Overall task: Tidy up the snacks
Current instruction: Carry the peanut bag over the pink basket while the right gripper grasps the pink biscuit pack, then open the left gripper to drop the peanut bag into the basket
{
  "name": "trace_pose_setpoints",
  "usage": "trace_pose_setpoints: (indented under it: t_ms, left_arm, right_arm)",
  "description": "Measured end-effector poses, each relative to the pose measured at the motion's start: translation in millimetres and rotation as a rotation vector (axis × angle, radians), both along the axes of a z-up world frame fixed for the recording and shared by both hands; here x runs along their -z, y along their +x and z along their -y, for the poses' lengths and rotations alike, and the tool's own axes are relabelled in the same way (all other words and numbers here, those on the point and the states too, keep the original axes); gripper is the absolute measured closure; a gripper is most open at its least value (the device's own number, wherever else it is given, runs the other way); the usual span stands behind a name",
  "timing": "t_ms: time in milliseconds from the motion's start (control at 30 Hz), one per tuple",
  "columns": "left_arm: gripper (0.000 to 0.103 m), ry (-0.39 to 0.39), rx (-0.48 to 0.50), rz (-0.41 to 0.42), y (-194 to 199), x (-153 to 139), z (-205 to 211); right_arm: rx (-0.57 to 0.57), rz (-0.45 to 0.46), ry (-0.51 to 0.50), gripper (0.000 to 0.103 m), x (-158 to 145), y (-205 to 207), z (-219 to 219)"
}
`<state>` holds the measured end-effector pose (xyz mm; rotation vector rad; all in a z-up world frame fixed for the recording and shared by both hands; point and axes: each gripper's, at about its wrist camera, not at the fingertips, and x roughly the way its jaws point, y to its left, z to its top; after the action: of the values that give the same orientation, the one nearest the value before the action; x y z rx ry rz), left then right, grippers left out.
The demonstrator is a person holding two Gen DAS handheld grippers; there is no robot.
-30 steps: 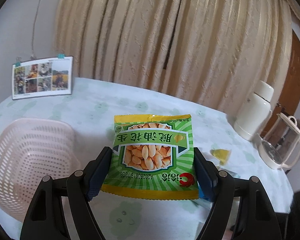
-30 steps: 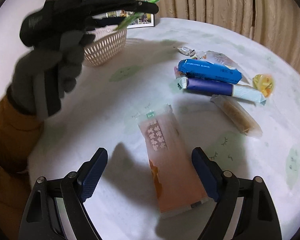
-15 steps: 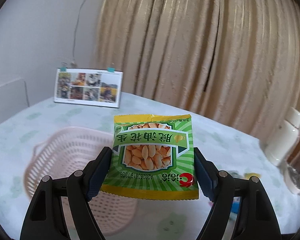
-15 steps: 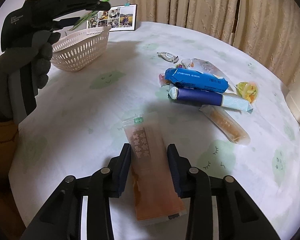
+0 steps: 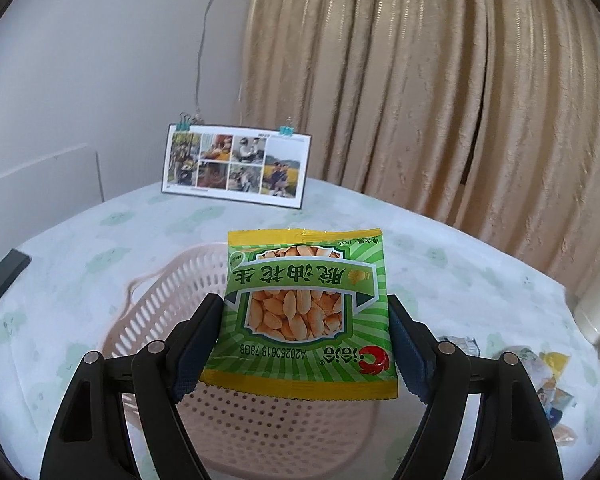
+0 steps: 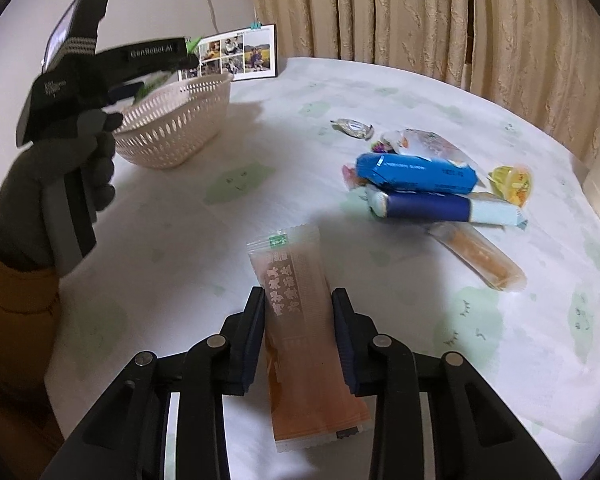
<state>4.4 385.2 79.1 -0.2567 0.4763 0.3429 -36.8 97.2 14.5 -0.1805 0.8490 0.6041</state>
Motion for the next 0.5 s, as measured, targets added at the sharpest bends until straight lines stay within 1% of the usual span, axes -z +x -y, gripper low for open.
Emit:
trace_pose_setpoints:
  t_ms: [67, 167, 300, 500]
  left_arm:
    - [0.022, -0.009, -0.016, -0.007, -0.4, 1.5, -3.9]
    - [0.012, -0.023, -0.038, -0.002, -2.7, 2.1, -9.2]
    - [0.012, -0.045, -0.071, 0.015, -7.0, 2.8, -21.9]
    - [0.012, -0.079, -0.086, 0.021, -9.7, 4.5, -33.3]
  right_arm:
    - [0.005, -0.005, 0.019, 0.073, -0.7, 1.6, -1.0]
    - [0.012, -0.021, 0.061, 0.073, -3.6, 5.3, -1.2]
    - [0.016, -0.027, 0.095, 0.073, -6.8, 7.6, -3.3]
    - [0.028, -0.043, 0.141, 0.073, -8.6, 11.2, -3.7]
